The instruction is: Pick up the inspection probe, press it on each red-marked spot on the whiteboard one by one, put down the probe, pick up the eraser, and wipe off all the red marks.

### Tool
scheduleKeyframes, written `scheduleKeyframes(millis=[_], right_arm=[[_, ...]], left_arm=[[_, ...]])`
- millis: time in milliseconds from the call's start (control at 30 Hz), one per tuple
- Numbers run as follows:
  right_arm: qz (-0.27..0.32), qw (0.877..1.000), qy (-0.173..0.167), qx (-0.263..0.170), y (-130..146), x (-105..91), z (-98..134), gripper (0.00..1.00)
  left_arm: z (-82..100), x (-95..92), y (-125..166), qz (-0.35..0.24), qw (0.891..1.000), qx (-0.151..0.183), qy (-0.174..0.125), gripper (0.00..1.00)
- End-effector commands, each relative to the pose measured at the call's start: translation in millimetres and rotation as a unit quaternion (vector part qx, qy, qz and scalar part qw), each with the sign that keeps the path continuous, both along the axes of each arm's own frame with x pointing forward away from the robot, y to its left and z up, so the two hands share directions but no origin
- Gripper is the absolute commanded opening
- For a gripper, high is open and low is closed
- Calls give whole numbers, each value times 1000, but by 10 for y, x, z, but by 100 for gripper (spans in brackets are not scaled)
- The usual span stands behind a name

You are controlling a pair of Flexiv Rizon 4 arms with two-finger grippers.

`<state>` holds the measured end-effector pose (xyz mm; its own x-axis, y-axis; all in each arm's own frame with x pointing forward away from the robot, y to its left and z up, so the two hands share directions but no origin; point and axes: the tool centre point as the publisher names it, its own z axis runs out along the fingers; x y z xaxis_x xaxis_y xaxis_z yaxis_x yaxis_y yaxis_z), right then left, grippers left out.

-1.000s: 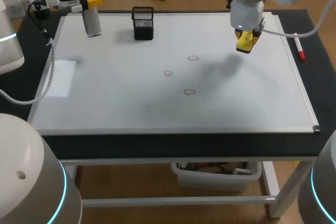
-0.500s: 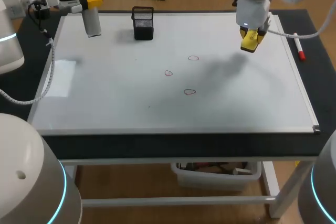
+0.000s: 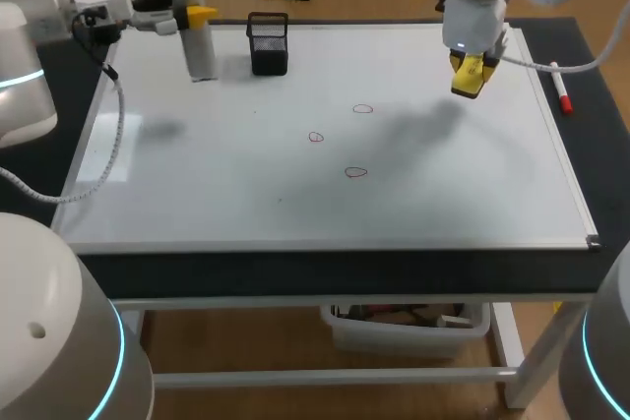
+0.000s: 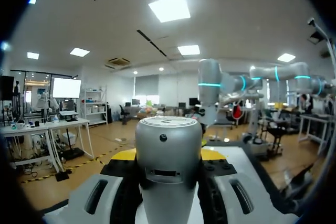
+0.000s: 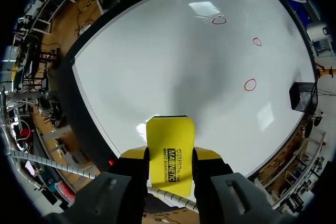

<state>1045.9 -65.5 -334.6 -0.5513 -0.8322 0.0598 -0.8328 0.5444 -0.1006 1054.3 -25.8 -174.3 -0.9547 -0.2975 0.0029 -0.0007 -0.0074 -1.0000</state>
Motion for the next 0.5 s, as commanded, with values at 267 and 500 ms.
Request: scheduleKeyframes(millis=[267,500], right_arm=[[1,1000,1,-1,-12,4,10,0],[1,1000,1,-1,-12,4,10,0]], left_arm=[[-125,-451,-545,-90,996,-18,15,0],[-312,-730,-1006,-162,987,-14,14,0]])
